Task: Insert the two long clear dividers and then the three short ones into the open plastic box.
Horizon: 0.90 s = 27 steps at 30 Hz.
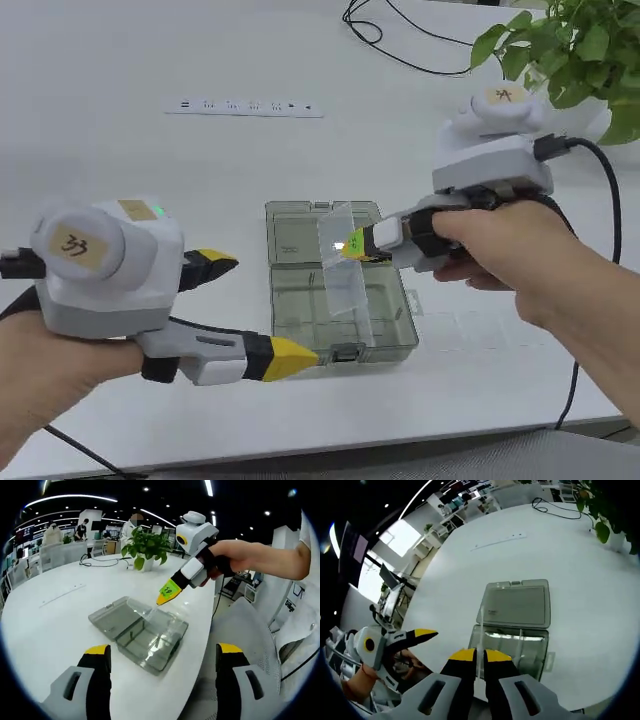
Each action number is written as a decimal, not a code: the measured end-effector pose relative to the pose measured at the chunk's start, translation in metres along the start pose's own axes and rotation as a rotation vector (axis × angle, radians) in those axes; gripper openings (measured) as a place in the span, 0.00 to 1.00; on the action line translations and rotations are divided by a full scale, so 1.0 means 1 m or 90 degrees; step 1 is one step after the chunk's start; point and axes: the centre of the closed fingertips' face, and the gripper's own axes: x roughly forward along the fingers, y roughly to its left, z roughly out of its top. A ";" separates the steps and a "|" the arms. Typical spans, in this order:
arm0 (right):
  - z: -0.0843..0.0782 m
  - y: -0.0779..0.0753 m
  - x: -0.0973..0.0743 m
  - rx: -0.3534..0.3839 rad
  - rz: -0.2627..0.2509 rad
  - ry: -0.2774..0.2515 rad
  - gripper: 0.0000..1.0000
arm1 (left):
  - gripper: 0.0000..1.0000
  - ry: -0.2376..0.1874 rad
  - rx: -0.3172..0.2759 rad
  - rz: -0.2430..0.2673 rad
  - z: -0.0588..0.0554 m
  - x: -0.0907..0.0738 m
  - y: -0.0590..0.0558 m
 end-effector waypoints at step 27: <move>-0.029 -0.017 0.037 0.048 -0.081 0.100 0.07 | 0.97 -0.007 0.023 -0.024 -0.008 -0.008 -0.006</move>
